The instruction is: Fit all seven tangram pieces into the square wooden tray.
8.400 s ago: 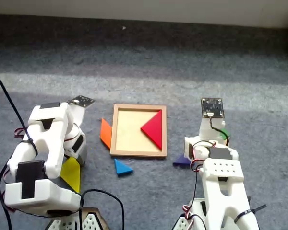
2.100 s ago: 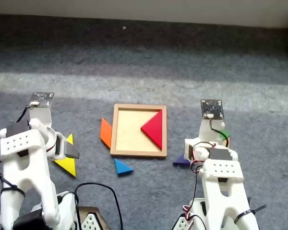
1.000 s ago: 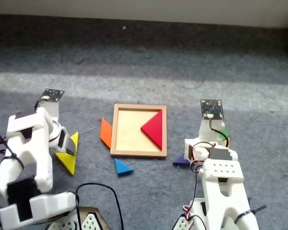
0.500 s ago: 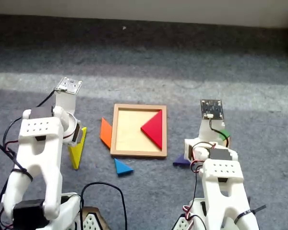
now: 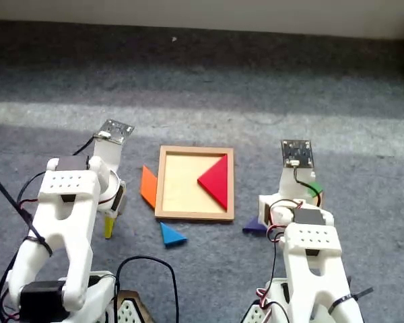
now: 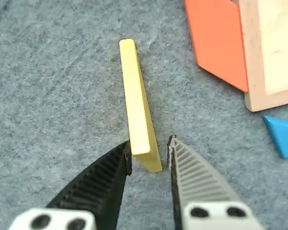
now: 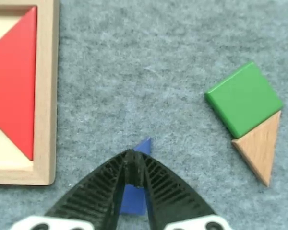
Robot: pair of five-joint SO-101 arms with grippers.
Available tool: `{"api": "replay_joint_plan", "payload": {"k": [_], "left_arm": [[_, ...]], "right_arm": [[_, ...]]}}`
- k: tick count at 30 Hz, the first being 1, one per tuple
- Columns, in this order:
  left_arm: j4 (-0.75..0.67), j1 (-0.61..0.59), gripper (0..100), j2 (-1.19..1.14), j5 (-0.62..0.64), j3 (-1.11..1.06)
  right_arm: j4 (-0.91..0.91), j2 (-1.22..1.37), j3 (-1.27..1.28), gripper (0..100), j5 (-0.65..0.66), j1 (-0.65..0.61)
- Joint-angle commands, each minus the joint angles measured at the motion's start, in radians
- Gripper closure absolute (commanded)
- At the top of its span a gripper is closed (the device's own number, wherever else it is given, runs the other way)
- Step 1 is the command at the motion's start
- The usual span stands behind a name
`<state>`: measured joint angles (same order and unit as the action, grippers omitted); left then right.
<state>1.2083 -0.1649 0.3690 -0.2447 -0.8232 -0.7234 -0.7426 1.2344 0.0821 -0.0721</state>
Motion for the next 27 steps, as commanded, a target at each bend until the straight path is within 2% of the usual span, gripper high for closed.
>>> {"api": "replay_joint_plan", "payload": {"k": [1, 4, 12, 15, 22, 27], "left_arm": [[-0.018, 0.018, 87, 0.018, 0.011, 0.002], [-0.035, 0.019, 87, 0.018, 0.011, -0.004], [-0.106, 0.024, 99, 0.024, 0.011, -0.038], [-0.103, 0.022, 99, 0.03, 0.011, -0.016], [0.032, 0.027, 99, 0.166, 0.011, 0.059], [0.061, 0.094, 99, 0.237, 0.012, 0.097]], "right_arm": [[0.018, -0.027, -0.002, 98.9, 0.012, 0.01], [0.018, -0.027, -0.002, 98.9, 0.012, 0.01], [0.018, -0.027, -0.002, 98.9, 0.012, 0.01], [0.018, -0.027, -0.002, 98.9, 0.012, 0.01], [0.018, -0.028, -0.004, 98.9, 0.012, 0.012], [0.018, -0.028, -0.008, 98.9, 0.012, 0.036]]}}
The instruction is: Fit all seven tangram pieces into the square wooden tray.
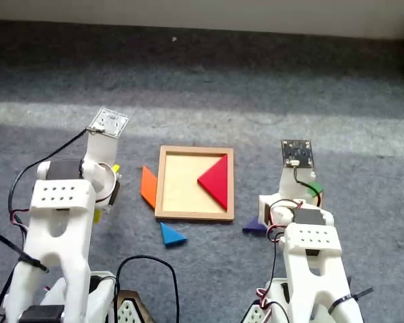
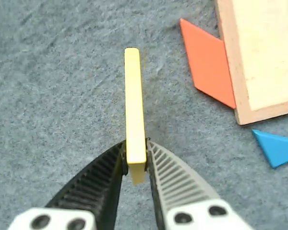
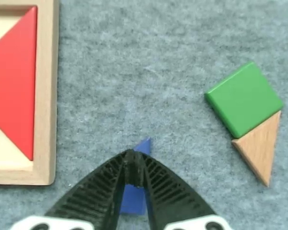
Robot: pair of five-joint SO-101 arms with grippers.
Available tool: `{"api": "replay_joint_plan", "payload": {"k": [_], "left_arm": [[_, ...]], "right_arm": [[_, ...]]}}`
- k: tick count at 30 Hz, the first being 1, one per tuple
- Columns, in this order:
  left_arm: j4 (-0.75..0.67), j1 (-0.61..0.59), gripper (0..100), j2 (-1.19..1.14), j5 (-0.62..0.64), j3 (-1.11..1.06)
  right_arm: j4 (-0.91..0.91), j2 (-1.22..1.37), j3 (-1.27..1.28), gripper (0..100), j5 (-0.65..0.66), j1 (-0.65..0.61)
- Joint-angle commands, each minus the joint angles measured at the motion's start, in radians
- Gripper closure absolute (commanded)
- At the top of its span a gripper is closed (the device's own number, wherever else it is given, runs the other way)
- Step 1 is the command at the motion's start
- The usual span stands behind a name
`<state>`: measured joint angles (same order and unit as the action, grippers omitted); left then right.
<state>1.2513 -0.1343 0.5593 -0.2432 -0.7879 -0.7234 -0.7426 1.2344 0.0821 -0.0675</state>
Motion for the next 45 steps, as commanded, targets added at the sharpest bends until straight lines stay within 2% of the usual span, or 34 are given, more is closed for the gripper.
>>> {"api": "replay_joint_plan", "payload": {"k": [1, 11, 20, 24, 31, 35, 39, 45], "left_arm": [[0.018, 0.085, 99, 0.047, 0.011, 0.07], [0.018, 0.335, 99, 0.045, 0.117, 0.143], [0.017, 0.529, 99, 0.045, 0.14, 0.157], [0.011, 0.552, 99, 0.019, 0.132, 0.171], [0.026, 0.553, 99, -0.265, 0.11, 0.335], [0.069, 0.573, 99, -0.364, 0.107, 0.433], [0.11, 0.596, 99, -0.446, 0.04, 0.496], [0.103, 0.596, 99, -0.579, 0.032, 0.555]], "right_arm": [[0.018, -0.028, -0.01, 98.9, 0.012, 0.045], [0.018, -0.028, -0.01, 98.9, 0.011, 0.071], [0.018, -0.028, -0.01, 98.9, 0.008, 0.104], [0.019, -0.028, -0.01, 98.9, 0.003, 0.151], [0.021, -0.028, -0.01, 98.9, 0.003, 0.153], [0.05, -0.028, -0.002, 98.9, 0.003, 0.154], [0.101, -0.027, -0.002, 98.9, 0.003, 0.154], [0.102, -0.027, -0.002, 98.9, 0.003, 0.173]]}}
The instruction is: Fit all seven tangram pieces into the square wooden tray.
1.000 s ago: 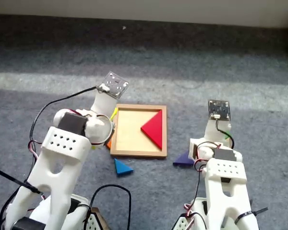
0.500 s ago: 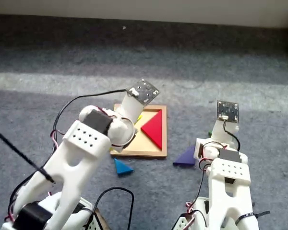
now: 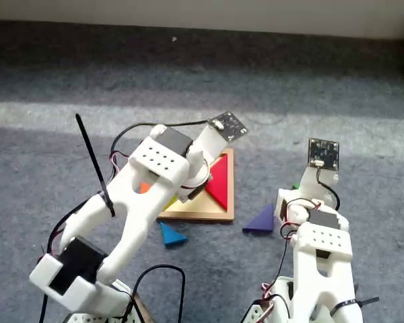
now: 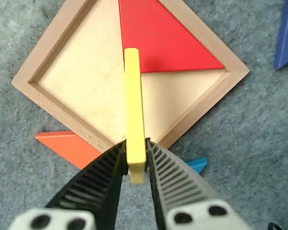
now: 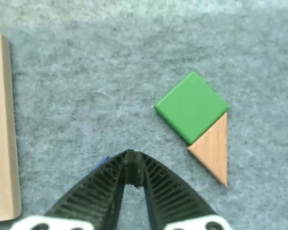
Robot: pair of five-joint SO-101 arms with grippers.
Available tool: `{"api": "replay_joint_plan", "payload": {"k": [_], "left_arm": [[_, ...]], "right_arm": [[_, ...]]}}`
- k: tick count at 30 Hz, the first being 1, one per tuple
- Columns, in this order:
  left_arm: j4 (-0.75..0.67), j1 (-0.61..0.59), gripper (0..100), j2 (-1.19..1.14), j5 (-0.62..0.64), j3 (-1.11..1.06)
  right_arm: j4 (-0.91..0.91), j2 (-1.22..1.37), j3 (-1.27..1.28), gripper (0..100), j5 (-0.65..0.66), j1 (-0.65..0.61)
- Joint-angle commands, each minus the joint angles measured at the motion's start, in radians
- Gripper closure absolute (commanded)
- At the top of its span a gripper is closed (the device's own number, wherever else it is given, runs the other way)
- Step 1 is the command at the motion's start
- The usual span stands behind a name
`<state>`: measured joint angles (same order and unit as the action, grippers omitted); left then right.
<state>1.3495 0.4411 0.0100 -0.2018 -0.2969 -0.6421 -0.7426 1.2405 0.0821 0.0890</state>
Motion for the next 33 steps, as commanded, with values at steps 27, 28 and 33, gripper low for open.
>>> {"api": "replay_joint_plan", "payload": {"k": [27, 28, 33], "left_arm": [[-0.043, -0.012, 76, -0.074, -0.006, 0.07], [-0.055, -0.019, 76, -0.074, -0.006, 0.068], [-0.15, -0.073, 76, -0.074, -0.005, 0.018]], "right_arm": [[0.022, -0.027, -0.008, 98.9, 0.008, 0.012], [0.022, -0.027, -0.008, 98.9, 0.008, 0.012], [0.022, -0.027, -0.008, 98.9, 0.009, 0.012]]}}
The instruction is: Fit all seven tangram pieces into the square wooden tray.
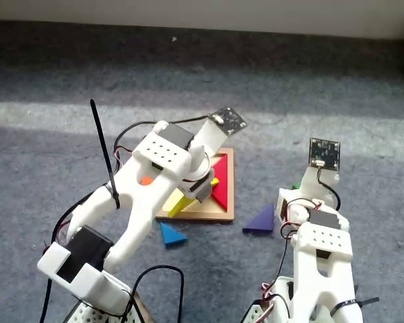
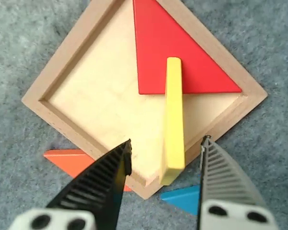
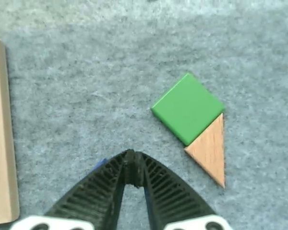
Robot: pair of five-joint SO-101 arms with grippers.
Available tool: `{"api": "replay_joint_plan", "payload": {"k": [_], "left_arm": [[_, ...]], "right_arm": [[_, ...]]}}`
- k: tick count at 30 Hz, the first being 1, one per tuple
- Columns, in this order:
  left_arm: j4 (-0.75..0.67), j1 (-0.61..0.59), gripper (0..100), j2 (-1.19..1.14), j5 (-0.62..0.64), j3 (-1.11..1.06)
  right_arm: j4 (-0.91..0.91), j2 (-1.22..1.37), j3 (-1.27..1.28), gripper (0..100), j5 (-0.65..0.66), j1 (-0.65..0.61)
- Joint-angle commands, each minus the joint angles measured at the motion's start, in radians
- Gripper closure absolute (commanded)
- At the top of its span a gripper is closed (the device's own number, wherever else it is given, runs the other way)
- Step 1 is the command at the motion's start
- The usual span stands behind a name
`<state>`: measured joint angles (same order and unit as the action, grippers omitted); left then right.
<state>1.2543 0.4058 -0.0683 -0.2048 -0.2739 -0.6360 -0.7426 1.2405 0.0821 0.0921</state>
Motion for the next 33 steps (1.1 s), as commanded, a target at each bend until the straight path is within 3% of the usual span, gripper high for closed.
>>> {"api": "replay_joint_plan", "payload": {"k": [1, 10, 17, 26, 33], "left_arm": [[-0.072, -0.048, 76, 0.004, -0.002, -0.013], [-0.092, -0.074, 76, 0.005, 0.002, -0.015], [-0.118, -0.104, 76, 0.015, 0.087, -0.013], [-0.33, -0.15, 90, 0.005, 0.206, -0.024], [-0.428, -0.142, 91, 0.002, 0.204, -0.094]], "right_arm": [[0.016, -0.027, -0.008, 98.9, 0.009, 0.008], [0.016, -0.027, -0.008, 98.9, 0.009, 0.008], [0.016, -0.027, -0.008, 98.9, 0.009, 0.008], [0.016, -0.027, -0.007, 98.9, 0.009, 0.007], [0.016, -0.027, -0.007, 98.9, 0.009, 0.007]]}}
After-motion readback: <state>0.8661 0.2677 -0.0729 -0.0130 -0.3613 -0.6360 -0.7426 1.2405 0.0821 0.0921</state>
